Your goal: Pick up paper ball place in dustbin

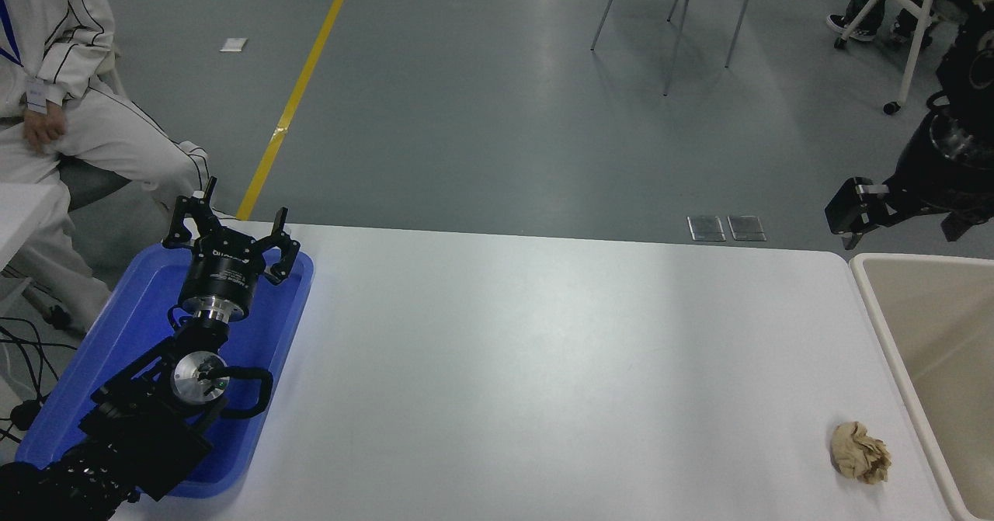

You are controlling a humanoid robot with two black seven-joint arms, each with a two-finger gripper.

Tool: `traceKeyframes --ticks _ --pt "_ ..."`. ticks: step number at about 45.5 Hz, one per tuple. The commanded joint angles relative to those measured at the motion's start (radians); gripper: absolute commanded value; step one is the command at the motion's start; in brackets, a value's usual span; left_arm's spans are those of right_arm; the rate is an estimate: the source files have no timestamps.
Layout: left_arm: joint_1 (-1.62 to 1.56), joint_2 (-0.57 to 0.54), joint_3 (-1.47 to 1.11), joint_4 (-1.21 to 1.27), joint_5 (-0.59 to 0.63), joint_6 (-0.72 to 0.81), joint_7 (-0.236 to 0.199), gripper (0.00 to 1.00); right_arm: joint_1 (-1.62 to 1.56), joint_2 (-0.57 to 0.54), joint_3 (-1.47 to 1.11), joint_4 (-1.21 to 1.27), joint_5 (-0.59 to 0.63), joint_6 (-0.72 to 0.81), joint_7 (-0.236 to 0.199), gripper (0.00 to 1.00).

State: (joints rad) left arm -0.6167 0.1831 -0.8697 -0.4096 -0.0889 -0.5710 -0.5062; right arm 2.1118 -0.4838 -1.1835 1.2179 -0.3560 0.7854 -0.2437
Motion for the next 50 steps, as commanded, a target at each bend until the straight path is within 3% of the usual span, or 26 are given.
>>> traceKeyframes --ticks 1,50 --pt "0.000 0.001 0.000 0.000 0.001 0.000 0.000 1.00 -0.012 0.001 0.005 0.000 0.000 0.000 0.000 1.00" --pt "0.000 0.001 0.000 0.000 0.000 -0.001 0.000 1.00 -0.012 0.001 0.008 0.002 -0.001 0.000 0.000 1.00"
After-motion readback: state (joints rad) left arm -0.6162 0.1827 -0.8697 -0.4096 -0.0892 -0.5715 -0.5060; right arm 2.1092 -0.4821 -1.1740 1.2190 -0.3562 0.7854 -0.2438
